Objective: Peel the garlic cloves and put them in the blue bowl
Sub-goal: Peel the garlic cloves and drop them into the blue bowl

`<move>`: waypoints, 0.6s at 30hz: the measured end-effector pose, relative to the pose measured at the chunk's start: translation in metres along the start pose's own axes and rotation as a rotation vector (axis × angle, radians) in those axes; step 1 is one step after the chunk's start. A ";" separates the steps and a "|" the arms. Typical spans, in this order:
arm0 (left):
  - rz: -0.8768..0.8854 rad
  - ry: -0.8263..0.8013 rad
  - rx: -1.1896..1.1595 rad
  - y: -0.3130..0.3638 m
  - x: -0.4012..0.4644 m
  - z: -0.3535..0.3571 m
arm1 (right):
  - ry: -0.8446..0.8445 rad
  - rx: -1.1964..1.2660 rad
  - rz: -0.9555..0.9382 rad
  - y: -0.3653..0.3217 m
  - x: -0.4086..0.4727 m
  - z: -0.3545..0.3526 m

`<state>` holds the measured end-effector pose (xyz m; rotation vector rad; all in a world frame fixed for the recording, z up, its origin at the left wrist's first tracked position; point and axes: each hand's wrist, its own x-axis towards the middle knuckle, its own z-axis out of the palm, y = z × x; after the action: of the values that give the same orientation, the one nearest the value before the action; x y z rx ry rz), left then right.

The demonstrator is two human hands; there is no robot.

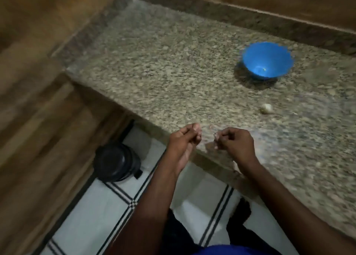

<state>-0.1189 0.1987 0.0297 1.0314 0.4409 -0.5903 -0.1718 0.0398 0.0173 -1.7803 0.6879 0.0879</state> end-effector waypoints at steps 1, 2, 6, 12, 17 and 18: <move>0.022 0.019 -0.046 0.017 0.000 -0.029 | -0.039 -0.007 -0.019 -0.013 -0.002 0.033; 0.041 0.043 -0.083 0.034 0.000 -0.059 | -0.077 -0.024 -0.040 -0.026 -0.005 0.068; 0.084 0.116 -0.218 0.104 -0.001 -0.183 | -0.209 0.011 -0.032 -0.073 -0.013 0.220; 0.112 0.229 -0.349 0.189 -0.006 -0.342 | -0.352 -0.020 -0.058 -0.116 -0.014 0.400; 0.095 0.309 -0.445 0.213 -0.006 -0.428 | -0.401 -0.083 -0.036 -0.118 -0.006 0.482; 0.098 0.324 -0.449 0.214 -0.006 -0.443 | -0.419 -0.101 -0.023 -0.117 -0.005 0.495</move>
<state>-0.0147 0.6766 -0.0244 0.7100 0.7643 -0.2170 0.0217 0.5067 -0.0440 -1.7891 0.3653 0.4729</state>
